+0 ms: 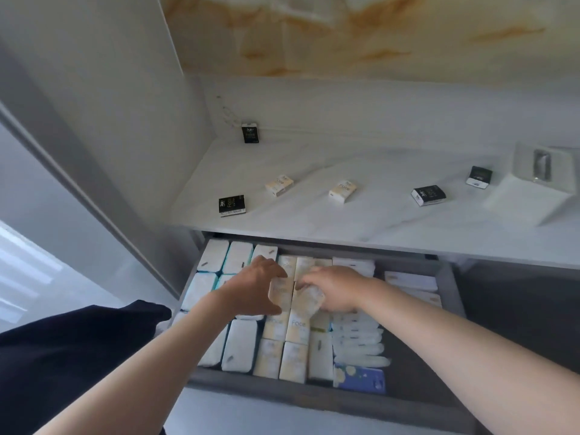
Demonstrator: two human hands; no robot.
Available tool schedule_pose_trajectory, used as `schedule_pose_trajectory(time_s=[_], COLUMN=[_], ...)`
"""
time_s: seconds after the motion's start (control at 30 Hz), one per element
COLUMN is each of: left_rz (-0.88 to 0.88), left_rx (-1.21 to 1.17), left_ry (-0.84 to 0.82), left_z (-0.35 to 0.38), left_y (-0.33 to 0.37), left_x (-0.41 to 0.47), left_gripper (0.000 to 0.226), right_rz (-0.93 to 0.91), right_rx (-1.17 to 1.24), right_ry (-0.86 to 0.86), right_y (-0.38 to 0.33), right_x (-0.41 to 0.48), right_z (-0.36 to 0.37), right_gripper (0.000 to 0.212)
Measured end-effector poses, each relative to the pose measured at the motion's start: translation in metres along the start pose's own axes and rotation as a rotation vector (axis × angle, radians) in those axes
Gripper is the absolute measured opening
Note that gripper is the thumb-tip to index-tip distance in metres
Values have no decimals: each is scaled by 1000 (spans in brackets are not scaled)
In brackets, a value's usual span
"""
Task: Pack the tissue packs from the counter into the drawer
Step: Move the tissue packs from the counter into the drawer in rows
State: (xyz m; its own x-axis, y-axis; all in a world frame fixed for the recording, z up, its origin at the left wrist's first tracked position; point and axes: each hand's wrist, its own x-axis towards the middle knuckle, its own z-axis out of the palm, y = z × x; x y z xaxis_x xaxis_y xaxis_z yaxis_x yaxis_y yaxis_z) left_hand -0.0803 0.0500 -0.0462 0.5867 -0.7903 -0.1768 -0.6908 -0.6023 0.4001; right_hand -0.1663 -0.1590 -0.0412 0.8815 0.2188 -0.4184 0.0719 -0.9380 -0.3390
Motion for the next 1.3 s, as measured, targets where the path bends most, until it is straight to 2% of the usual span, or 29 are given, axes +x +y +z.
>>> schedule_pose_trajectory(time_s=[0.07, 0.17, 0.27, 0.33, 0.4, 0.6, 0.73, 0.9, 1.13, 1.3], left_rz=[-14, 20, 91, 110, 95, 95, 64, 49, 106, 79], left_rx=[30, 151, 290, 344, 322, 261, 313, 255, 321, 299], left_ry=[-86, -169, -252, -297, -331, -350, -453, -460, -488, -514], left_z=[7, 16, 21, 21, 18, 11, 12, 10, 15, 11], left_y=[8, 13, 16, 18, 20, 23, 30, 28, 24, 31], left_x=[-11, -25, -34, -36, -38, -39, -39, -35, -27, -24], left_gripper=[75, 80, 79, 78, 76, 46, 47, 46, 45, 44], right_rz=[-23, -75, -86, -63, -21, 28, -8, -8, -41, -23], right_rx=[-61, -76, 11, 111, 167, 179, 193, 184, 183, 160], right_ry=[-37, -63, -70, -46, -24, -116, -109, -121, -140, -235], right_y=[-8, -20, -30, -33, -34, -38, -43, -41, -45, -45], right_x=[-9, -18, -22, -21, -21, -28, -27, -25, -24, -22], right_z=[16, 33, 46, 50, 50, 52, 58, 52, 51, 40], right_gripper=[59, 51, 62, 63, 55, 45, 39, 44, 41, 51])
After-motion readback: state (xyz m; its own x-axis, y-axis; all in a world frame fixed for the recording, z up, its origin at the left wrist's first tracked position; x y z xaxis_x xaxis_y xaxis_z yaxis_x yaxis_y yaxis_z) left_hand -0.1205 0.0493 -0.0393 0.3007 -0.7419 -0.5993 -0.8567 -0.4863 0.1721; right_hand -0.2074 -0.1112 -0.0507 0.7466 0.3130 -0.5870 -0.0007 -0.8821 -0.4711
